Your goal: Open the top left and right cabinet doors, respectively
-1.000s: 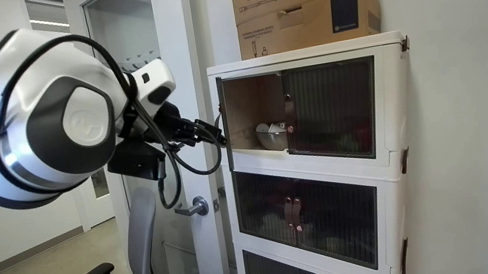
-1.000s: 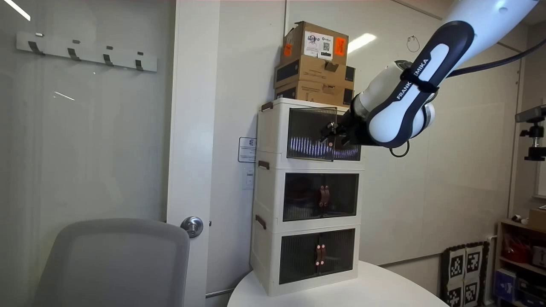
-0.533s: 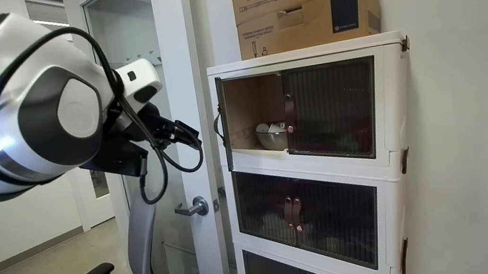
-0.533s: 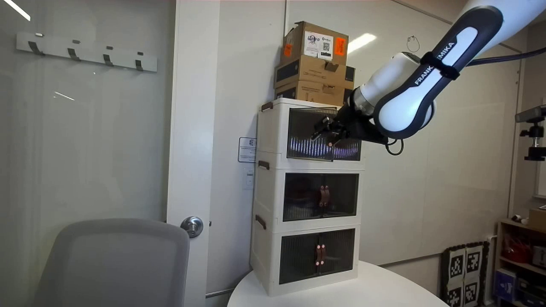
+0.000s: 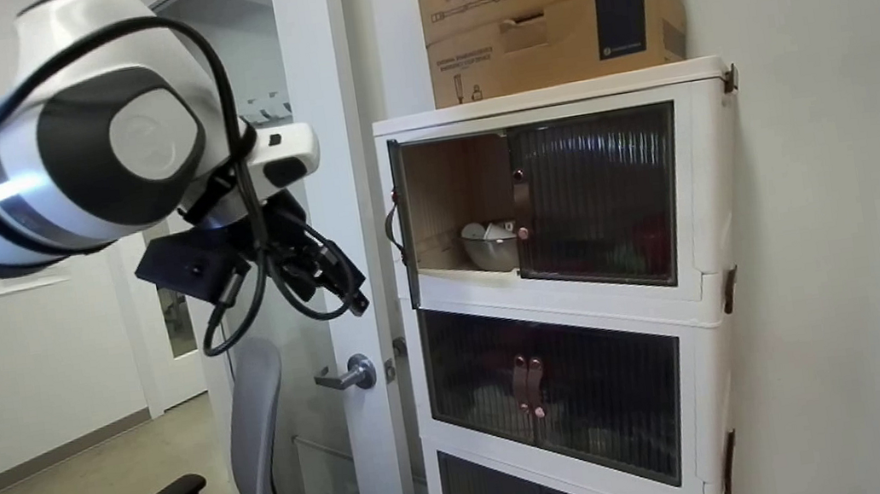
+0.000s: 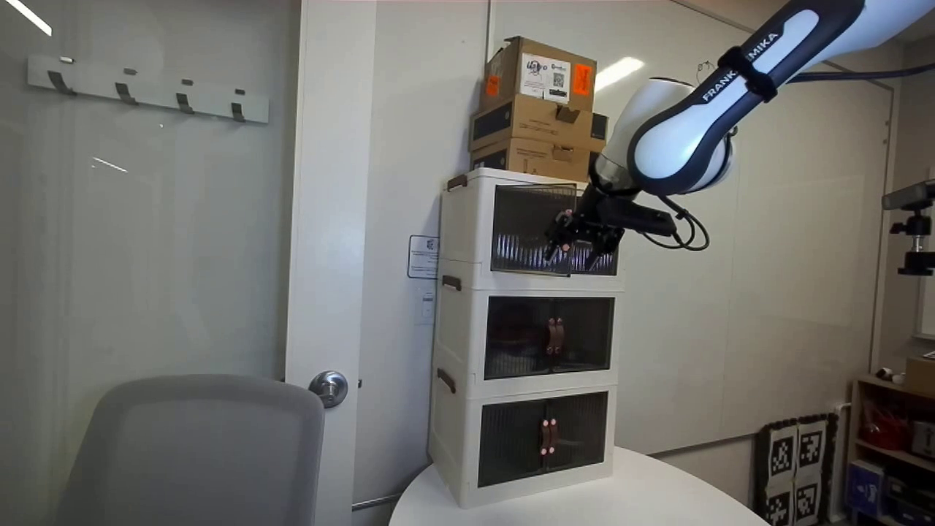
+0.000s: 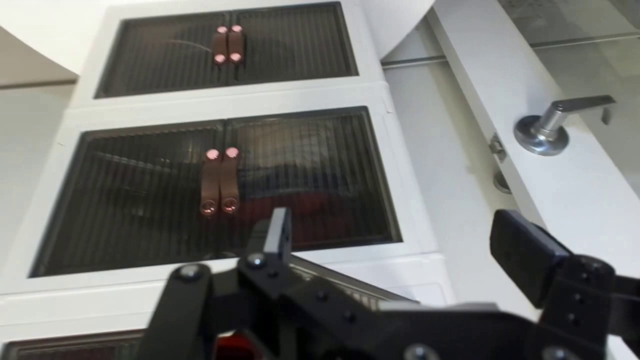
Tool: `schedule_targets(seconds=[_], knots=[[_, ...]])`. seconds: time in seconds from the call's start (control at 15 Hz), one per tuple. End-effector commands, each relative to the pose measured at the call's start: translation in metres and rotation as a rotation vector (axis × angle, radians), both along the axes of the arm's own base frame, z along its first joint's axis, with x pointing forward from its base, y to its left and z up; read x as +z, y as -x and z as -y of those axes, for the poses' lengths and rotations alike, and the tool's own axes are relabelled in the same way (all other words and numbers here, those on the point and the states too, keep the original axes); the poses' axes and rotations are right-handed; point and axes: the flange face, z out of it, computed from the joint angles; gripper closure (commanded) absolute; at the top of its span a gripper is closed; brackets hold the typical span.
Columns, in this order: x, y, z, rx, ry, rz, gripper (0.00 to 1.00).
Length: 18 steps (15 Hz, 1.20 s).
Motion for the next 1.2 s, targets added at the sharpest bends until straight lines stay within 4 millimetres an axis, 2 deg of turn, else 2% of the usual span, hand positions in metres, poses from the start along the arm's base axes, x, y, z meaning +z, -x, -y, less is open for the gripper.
schedule_targets(seconds=[0.0, 0.07, 0.13, 0.2, 0.33, 0.67, 0.93, 1.13], knots=[[-0.014, -0.009, 0.010, -0.142, 0.085, -0.100, 0.00], [-0.004, -0.005, 0.009, -0.166, 0.100, -0.106, 0.00], [-0.008, -0.001, 0.012, -0.200, 0.107, -0.139, 0.00], [-0.028, 0.000, 0.019, -0.241, 0.121, -0.200, 0.00], [-0.037, 0.007, 0.023, -0.301, 0.161, -0.275, 0.00], [-0.039, 0.026, 0.043, -0.406, 0.205, -0.557, 0.00], [-0.013, 0.029, 0.076, -0.454, 0.118, -0.589, 0.00], [0.014, 0.021, 0.118, -0.497, 0.059, -0.469, 0.00]])
